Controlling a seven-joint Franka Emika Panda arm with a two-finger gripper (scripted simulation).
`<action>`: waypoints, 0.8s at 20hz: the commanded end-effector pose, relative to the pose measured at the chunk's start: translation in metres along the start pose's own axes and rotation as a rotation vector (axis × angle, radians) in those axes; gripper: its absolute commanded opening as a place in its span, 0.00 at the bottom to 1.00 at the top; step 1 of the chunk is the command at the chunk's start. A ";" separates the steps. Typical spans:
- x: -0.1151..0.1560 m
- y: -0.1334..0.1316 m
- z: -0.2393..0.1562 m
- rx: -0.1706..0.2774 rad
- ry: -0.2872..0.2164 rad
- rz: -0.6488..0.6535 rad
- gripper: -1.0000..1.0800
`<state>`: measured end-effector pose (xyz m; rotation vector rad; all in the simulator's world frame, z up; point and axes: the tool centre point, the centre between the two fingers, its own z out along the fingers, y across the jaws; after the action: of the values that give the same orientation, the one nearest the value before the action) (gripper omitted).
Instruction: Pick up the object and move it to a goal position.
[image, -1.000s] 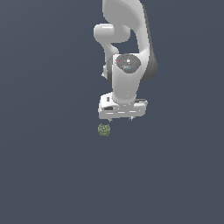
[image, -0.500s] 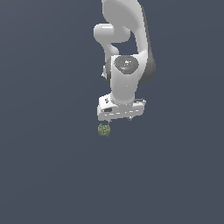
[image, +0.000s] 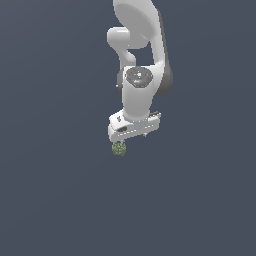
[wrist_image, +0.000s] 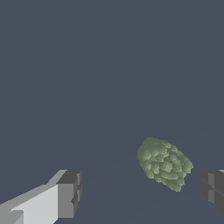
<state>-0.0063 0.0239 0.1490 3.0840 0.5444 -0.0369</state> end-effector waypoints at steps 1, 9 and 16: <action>-0.002 0.004 0.003 -0.001 0.001 -0.060 0.96; -0.007 0.016 0.014 -0.002 0.003 -0.255 0.96; -0.012 0.026 0.023 -0.003 0.006 -0.426 0.96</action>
<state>-0.0094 -0.0025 0.1283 2.9241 1.1298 -0.0309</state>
